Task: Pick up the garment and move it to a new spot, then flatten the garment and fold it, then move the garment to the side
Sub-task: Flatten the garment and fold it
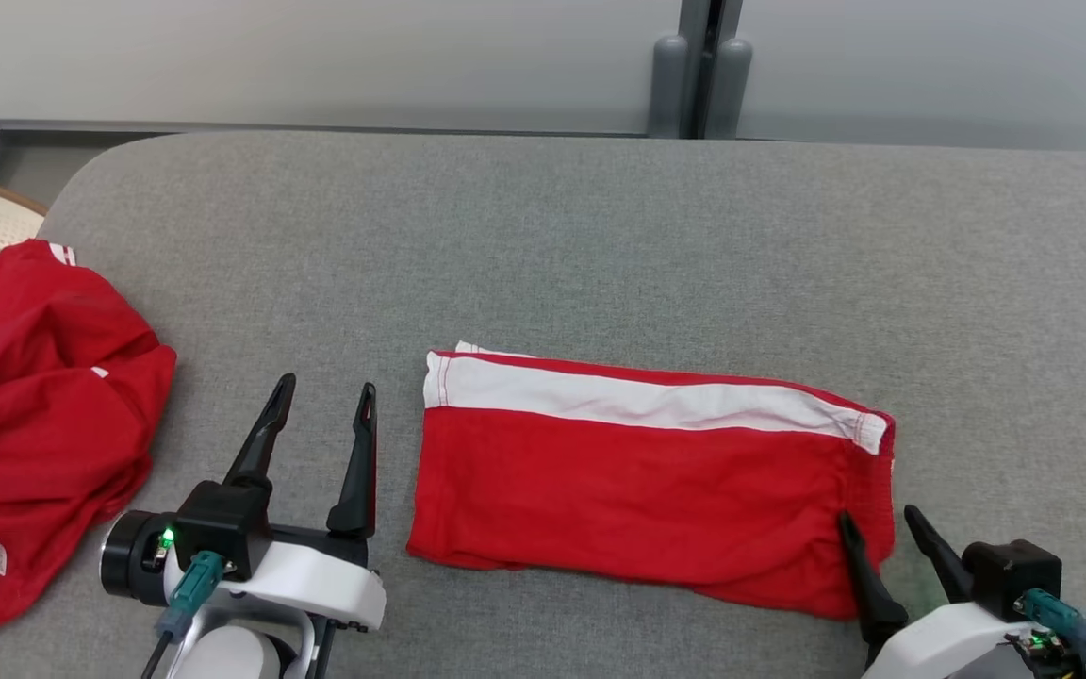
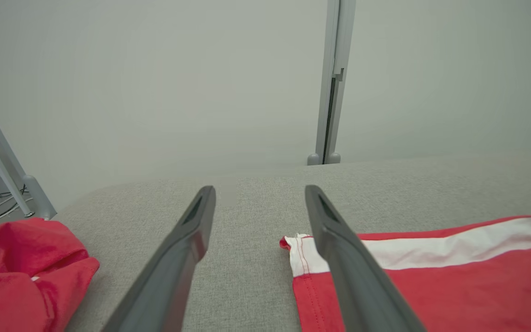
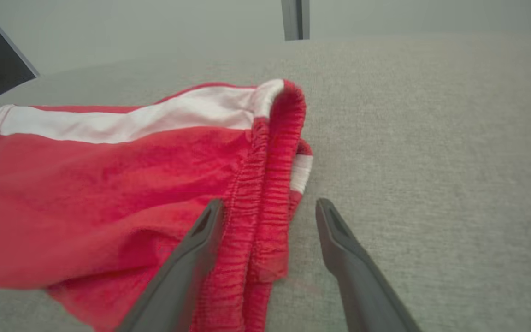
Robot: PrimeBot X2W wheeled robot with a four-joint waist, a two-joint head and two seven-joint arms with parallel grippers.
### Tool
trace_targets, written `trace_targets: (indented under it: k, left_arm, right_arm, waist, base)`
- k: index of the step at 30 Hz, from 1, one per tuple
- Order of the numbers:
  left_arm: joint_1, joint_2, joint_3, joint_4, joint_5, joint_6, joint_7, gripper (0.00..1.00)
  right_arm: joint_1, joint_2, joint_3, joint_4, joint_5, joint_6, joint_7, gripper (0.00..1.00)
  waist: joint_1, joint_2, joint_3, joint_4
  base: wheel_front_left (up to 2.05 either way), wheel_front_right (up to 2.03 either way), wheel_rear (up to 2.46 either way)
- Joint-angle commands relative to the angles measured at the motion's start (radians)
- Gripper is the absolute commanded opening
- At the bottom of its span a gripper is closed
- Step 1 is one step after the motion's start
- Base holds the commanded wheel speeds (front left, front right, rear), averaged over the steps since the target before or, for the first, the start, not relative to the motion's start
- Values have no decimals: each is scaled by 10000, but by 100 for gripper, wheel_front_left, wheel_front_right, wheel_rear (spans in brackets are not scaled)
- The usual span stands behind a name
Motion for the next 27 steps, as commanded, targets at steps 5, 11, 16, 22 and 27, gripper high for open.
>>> trace_targets:
  k: [5,11,16,22,27]
  left_arm:
    - [-444,-101,-67,248,82,-58,-183,100]
    - [-566,-65,8,357,67,-9,-276,100]
    - [-530,-43,38,377,52,64,-343,100]
    - [-376,-12,20,406,-27,85,-295,100]
    - [-227,58,54,425,-74,181,-249,100]
  right_arm:
    - [-577,90,126,1703,471,-4,-205,100]
    - [-794,-52,871,2264,1125,-2,-283,0]
    - [-794,-565,940,2171,1573,-16,-528,0]
    - [-488,-1183,519,2121,1997,-21,-363,0]
    - [-293,-1455,368,1715,2518,-15,38,0]
  waist:
    - [1,0,486,272]
    - [1,0,544,160]
    - [1,0,443,12]
    - [1,0,310,-138]
    - [1,0,157,-333]
  base:
    - [0,0,0]
    - [0,0,0]
    - [0,0,0]
    - [0,0,0]
    - [0,0,0]
